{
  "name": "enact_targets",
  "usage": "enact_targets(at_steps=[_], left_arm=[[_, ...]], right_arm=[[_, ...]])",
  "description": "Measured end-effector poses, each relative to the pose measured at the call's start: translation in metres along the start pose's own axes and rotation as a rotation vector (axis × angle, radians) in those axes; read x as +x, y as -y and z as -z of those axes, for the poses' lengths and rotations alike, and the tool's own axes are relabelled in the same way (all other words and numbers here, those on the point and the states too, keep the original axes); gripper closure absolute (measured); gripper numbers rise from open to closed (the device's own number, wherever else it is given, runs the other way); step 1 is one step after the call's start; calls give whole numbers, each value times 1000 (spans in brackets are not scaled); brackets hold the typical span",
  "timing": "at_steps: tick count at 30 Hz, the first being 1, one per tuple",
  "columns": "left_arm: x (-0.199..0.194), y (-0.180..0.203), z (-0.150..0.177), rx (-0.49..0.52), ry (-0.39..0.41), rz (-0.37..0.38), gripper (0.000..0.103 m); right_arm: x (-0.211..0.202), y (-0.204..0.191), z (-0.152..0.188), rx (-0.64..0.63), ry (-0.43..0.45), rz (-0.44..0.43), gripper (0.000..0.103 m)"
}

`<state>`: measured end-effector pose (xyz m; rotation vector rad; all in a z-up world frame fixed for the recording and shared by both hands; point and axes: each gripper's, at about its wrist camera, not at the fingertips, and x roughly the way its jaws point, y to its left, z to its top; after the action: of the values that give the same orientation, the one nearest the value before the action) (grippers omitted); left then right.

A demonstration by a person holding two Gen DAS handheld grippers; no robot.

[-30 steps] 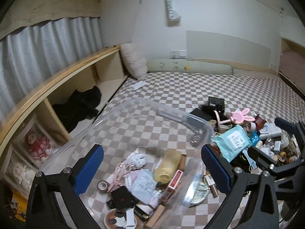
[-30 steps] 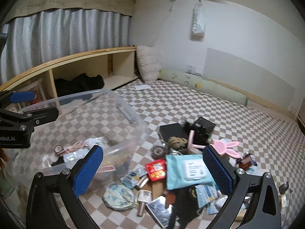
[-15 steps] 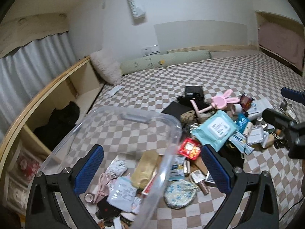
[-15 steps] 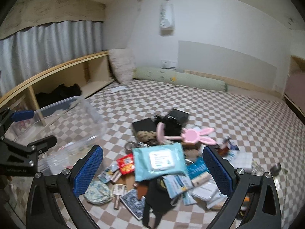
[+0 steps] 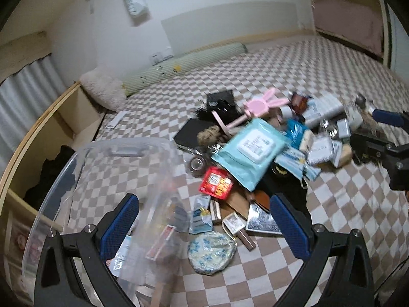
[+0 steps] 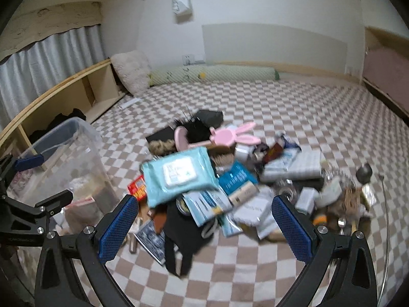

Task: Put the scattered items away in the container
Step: 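Lift both open grippers out of the container back over the item pile, then lower the right gripper toward the clear plastic case in the pile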

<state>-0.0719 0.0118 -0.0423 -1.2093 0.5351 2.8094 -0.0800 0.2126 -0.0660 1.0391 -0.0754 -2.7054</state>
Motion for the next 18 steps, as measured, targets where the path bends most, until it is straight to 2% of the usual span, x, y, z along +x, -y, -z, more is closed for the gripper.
enact_targets(at_steps=[5, 13, 18], left_arm=[[13, 22, 7, 54, -37, 37, 0], [32, 60, 24, 217, -98, 47, 0], [48, 77, 37, 263, -147, 77, 0]], right_arm=[[7, 16, 21, 16, -36, 15, 0], [19, 43, 61, 48, -93, 45, 0], [26, 61, 82, 88, -132, 52, 0]])
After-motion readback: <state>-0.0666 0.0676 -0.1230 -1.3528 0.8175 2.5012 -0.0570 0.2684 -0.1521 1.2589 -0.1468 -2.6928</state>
